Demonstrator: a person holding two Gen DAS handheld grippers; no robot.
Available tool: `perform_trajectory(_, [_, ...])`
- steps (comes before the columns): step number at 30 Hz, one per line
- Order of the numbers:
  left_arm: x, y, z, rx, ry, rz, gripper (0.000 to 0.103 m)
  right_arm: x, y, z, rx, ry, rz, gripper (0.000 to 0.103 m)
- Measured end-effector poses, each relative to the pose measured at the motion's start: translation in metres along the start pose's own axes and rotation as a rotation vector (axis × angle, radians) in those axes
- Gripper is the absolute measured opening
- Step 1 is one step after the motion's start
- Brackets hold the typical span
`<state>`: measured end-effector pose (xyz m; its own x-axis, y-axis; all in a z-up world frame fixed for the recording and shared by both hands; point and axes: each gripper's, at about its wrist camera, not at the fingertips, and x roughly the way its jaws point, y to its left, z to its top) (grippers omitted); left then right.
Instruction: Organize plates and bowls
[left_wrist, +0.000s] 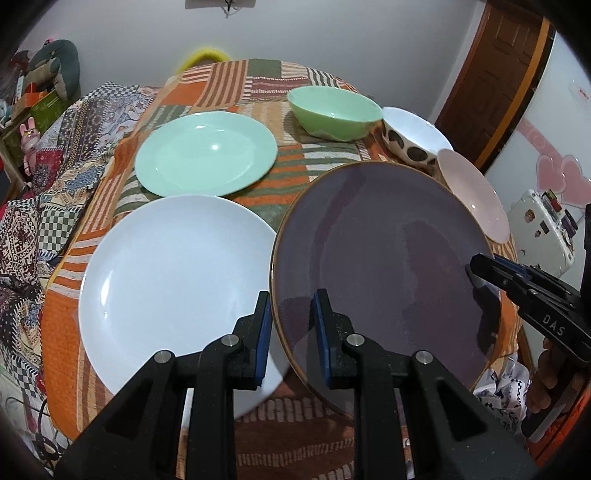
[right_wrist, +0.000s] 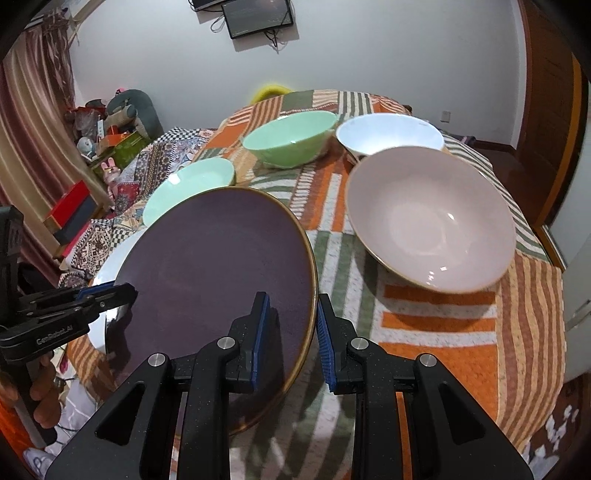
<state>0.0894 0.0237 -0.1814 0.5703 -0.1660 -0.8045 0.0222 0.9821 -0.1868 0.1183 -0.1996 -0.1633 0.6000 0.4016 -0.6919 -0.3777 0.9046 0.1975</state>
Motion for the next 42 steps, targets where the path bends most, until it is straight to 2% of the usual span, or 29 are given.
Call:
perform_trajectory(19, [0.031,-0.019,0.006,0.051,0.054,-0.012,0.021,0.014,-0.025,-0.015,0.083,0.048,-0.021,0.023])
perform_trajectory(29, [0.042,-0.017,0.015,0.043,0.049,-0.003,0.021,0.020,-0.022,-0.011,0.053,0.039,-0.057,0.023])
perform_trajectory(37, [0.045,-0.023,0.011,0.086,0.043,0.015,0.028,0.022,-0.028,-0.012,0.041,0.043,-0.047,0.023])
perform_trajectory(39, [0.045,-0.021,0.011,0.080,0.049,0.009,0.028,0.021,-0.028,-0.013,0.040,0.044,-0.043,0.023])
perform_trajectory(42, [0.045,-0.016,0.012,0.051,0.069,-0.004,0.034,0.017,-0.024,-0.013,0.015,0.040,-0.070,0.024])
